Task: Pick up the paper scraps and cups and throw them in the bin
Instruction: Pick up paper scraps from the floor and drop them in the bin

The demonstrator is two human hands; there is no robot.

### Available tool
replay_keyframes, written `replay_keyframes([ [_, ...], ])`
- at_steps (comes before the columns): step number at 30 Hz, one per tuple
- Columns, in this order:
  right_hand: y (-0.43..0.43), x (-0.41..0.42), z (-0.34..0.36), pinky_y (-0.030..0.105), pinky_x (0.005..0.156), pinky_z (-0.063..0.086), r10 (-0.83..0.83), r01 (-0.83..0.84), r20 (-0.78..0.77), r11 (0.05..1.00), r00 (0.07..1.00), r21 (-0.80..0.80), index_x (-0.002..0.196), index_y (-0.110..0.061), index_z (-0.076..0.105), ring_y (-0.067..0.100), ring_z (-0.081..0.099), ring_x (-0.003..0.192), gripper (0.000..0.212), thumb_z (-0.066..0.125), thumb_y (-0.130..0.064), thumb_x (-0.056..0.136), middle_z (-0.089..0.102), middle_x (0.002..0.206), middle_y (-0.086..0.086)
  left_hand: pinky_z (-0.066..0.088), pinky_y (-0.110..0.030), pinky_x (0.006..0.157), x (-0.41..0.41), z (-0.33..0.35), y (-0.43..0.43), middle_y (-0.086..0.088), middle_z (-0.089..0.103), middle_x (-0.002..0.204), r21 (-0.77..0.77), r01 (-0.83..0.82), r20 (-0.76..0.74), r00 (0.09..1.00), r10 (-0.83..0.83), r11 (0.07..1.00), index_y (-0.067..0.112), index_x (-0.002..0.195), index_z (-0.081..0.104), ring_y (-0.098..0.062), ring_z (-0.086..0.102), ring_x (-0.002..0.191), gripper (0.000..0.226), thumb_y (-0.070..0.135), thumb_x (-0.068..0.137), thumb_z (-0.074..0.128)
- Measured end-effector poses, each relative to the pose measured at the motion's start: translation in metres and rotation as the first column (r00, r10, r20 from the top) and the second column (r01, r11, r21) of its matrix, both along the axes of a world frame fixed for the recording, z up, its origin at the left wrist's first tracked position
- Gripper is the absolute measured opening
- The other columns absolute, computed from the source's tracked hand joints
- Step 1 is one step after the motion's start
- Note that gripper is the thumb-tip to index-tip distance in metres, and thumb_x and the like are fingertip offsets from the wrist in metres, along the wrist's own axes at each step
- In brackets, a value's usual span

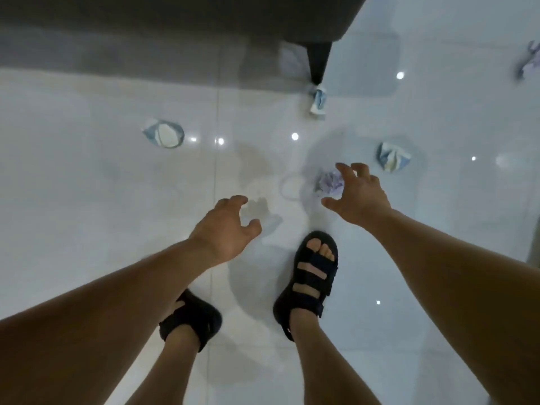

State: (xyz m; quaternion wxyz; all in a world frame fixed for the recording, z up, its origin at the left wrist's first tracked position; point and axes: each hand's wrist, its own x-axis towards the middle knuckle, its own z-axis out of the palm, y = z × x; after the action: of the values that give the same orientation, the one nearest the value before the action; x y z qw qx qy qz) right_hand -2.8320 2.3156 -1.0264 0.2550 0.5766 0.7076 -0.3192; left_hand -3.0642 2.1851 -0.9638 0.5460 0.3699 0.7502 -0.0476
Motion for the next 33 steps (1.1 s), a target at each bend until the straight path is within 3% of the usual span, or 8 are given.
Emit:
replay_keyframes([
  [8, -0.044, -0.009, -0.094, 0.035, 0.080, 0.034, -0.002, 0.005, -0.014, 0.981, 1.000, 0.195, 0.131, -0.020, 0.049, 0.044, 0.042, 0.109, 0.045, 0.059, -0.031, 0.089, 0.040, 0.129, 0.019, 0.034, -0.023, 0.089, -0.012, -0.096, -0.059, 0.002, 0.044, 0.143, -0.060, -0.234, 0.086, 0.967, 0.238, 0.970, 0.026, 0.143, 0.036, -0.018, 0.049, 0.123, 0.066, 0.053, 0.086, 0.056],
  [12, -0.089, -0.045, -0.060, 0.032, 0.083, 0.037, 0.038, -0.029, -0.227, 0.999, 0.973, 0.042, 0.138, -0.023, 0.048, 0.036, 0.044, 0.116, 0.057, 0.065, -0.030, 0.084, 0.044, 0.132, 0.010, 0.036, -0.020, 0.082, -0.017, -0.075, -0.069, 0.008, 0.049, 0.133, -0.122, -0.363, 0.161, 0.911, 0.380, 0.924, 0.032, 0.139, 0.038, -0.012, 0.052, 0.115, 0.067, 0.058, 0.081, 0.059],
  [15, -0.108, -0.101, -0.019, 0.037, 0.088, 0.049, 0.086, -0.094, -0.483, 0.996, 0.872, 0.008, 0.141, -0.017, 0.046, 0.030, 0.052, 0.112, 0.068, 0.073, -0.030, 0.081, 0.050, 0.129, 0.008, 0.046, -0.021, 0.079, -0.036, -0.049, -0.057, 0.013, 0.054, 0.120, -0.129, -0.558, 0.273, 0.775, 0.571, 0.820, 0.036, 0.134, 0.042, -0.007, 0.056, 0.108, 0.066, 0.057, 0.076, 0.068],
  [17, -0.113, -0.138, 0.007, 0.039, 0.086, 0.052, 0.107, -0.131, -0.612, 0.991, 0.784, 0.005, 0.142, -0.014, 0.044, 0.026, 0.054, 0.112, 0.073, 0.076, -0.029, 0.077, 0.052, 0.129, 0.007, 0.051, -0.025, 0.082, -0.055, -0.033, -0.049, 0.014, 0.061, 0.112, -0.135, -0.636, 0.355, 0.685, 0.636, 0.760, 0.034, 0.131, 0.046, -0.004, 0.061, 0.102, 0.067, 0.050, 0.073, 0.075],
  [22, -0.111, -0.206, 0.039, 0.040, 0.081, 0.056, 0.151, -0.200, -0.737, 0.980, 0.659, 0.023, 0.141, -0.013, 0.045, 0.020, 0.055, 0.112, 0.075, 0.079, -0.025, 0.075, 0.050, 0.131, 0.004, 0.050, -0.021, 0.072, -0.108, -0.015, -0.050, 0.008, 0.069, 0.097, -0.051, -0.688, 0.389, 0.654, 0.649, 0.724, 0.025, 0.114, 0.058, -0.009, 0.067, 0.092, 0.041, 0.024, 0.076, 0.074],
  [25, -0.099, -0.229, 0.026, 0.038, 0.092, 0.052, 0.261, -0.348, -0.670, 0.937, 0.696, 0.003, 0.147, -0.018, 0.036, 0.018, 0.048, 0.124, 0.088, 0.081, -0.039, 0.074, 0.040, 0.143, 0.001, 0.044, -0.024, 0.078, -0.140, -0.023, -0.070, -0.011, 0.064, 0.103, -0.013, -0.692, 0.294, 0.688, 0.664, 0.722, 0.010, 0.116, 0.056, -0.026, 0.062, 0.096, 0.039, 0.017, 0.081, 0.072],
  [28, -0.074, -0.258, -0.012, 0.044, 0.107, 0.040, 0.558, -0.570, -0.417, 0.814, 0.718, 0.108, 0.153, -0.026, 0.020, 0.025, 0.029, 0.138, 0.093, 0.072, -0.048, 0.079, 0.021, 0.156, 0.002, 0.035, -0.020, 0.072, -0.171, -0.041, -0.103, 0.001, 0.059, 0.100, 0.053, -0.590, 0.082, 0.806, 0.586, 0.805, 0.015, 0.114, 0.052, -0.018, 0.056, 0.091, 0.038, 0.024, 0.083, 0.071],
  [33, -0.040, -0.333, -0.075, 0.048, 0.107, 0.038, 0.611, -0.554, -0.250, 0.789, 0.751, 0.264, 0.152, -0.034, 0.017, 0.031, 0.020, 0.143, 0.089, 0.071, -0.044, 0.082, 0.011, 0.160, 0.004, 0.035, -0.023, 0.081, -0.200, -0.080, -0.156, 0.003, 0.056, 0.102, 0.109, -0.637, -0.024, 0.766, 0.643, 0.763, 0.018, 0.118, 0.047, -0.015, 0.053, 0.094, 0.044, 0.024, 0.082, 0.072],
])
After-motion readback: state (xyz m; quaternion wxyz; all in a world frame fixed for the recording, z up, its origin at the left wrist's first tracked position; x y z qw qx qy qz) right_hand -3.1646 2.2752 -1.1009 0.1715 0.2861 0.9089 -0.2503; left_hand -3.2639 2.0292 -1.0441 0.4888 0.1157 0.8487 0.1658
